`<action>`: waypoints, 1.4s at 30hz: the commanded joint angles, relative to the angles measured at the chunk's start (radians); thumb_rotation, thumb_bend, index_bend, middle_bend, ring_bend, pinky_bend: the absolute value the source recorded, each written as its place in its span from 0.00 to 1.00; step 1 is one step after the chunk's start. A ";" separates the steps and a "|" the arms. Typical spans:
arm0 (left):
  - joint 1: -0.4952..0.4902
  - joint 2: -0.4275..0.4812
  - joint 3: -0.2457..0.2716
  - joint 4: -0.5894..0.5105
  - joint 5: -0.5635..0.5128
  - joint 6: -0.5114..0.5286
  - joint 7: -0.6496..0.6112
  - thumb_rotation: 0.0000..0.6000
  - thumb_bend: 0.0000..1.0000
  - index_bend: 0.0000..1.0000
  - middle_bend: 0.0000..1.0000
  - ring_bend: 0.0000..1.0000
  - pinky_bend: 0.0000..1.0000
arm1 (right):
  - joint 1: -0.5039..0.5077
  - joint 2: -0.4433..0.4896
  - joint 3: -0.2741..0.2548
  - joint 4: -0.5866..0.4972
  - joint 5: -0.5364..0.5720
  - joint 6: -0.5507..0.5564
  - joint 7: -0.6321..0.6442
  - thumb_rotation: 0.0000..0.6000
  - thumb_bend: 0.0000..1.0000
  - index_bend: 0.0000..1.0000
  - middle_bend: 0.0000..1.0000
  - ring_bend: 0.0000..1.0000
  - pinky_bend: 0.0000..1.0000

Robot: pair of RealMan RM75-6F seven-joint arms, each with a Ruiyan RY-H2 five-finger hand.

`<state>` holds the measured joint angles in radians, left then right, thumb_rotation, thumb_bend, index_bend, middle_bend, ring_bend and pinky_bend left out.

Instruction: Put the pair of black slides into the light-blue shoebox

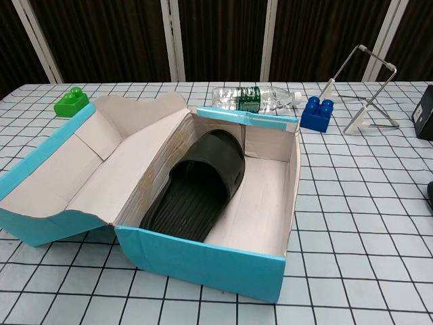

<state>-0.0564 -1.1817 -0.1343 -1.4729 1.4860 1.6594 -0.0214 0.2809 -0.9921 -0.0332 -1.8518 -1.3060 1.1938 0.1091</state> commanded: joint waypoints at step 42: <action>0.005 0.006 0.004 -0.024 -0.016 -0.021 0.040 1.00 0.08 0.12 0.00 0.00 0.06 | -0.217 -0.240 -0.099 0.308 -0.156 0.104 -0.095 1.00 0.25 0.09 0.08 0.00 0.13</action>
<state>-0.0514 -1.1755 -0.1308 -1.4971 1.4697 1.6382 0.0186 0.0637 -1.2295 -0.1339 -1.5460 -1.4612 1.2989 0.0139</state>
